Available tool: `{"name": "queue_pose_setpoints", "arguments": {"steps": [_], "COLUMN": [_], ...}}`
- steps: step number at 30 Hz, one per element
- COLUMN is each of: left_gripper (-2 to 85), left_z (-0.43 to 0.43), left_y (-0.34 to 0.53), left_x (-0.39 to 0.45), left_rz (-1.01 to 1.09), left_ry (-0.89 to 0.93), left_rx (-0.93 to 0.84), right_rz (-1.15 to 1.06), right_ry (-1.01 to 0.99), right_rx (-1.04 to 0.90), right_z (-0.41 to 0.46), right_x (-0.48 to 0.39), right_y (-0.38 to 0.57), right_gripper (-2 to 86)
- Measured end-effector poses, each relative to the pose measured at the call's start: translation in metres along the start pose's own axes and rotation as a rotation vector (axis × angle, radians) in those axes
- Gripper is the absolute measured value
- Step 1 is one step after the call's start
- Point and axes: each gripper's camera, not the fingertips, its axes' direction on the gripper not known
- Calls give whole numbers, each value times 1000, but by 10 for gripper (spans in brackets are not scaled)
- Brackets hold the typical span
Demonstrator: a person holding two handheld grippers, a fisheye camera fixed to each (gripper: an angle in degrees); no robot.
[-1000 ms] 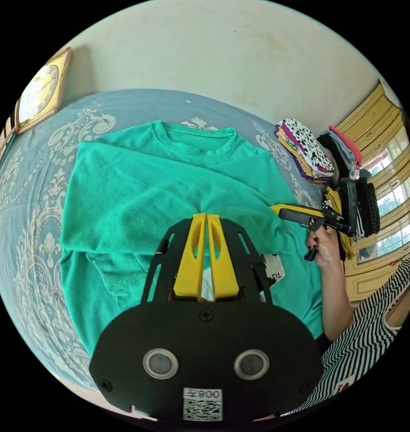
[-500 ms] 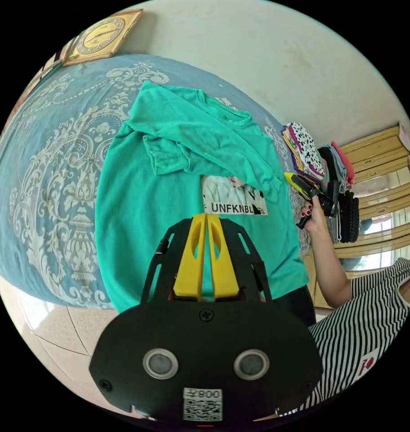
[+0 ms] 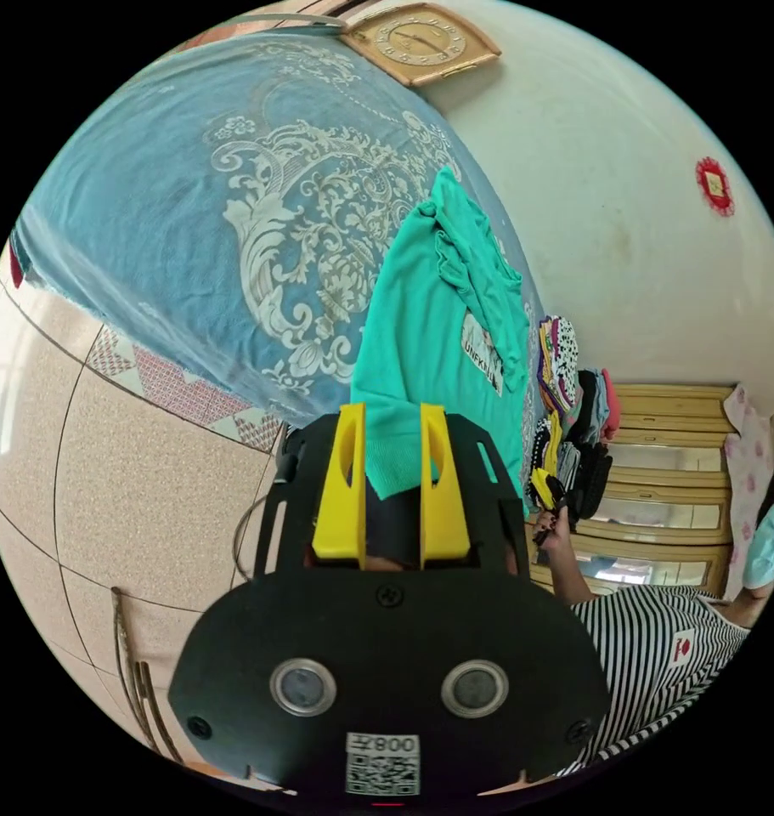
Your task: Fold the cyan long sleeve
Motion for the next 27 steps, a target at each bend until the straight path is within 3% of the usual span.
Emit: {"name": "queue_pose_setpoints", "arguments": {"steps": [3, 8, 13, 20, 27], "left_gripper": [119, 131, 132, 106, 49], "left_z": [-18, -34, -50, -78, -117], "left_y": [20, 50, 76, 115, 139], "left_x": [-49, -106, -127, -158, -162], "left_rz": [-78, -178, -191, -245, -225], "left_ry": [82, 384, 339, 587, 643], "left_rx": [-37, -41, -104, -52, -33], "right_rz": [55, 156, 196, 297, 299], "right_ry": [-7, -104, -129, -267, -287], "right_rx": [-7, -8, -45, 7, -18], "right_z": [-17, -38, -48, -63, -59], "right_x": [17, 47, 59, 86, 82], "right_y": [21, 48, 67, 105, 117], "right_gripper": [57, 77, 89, 93, 105]}}
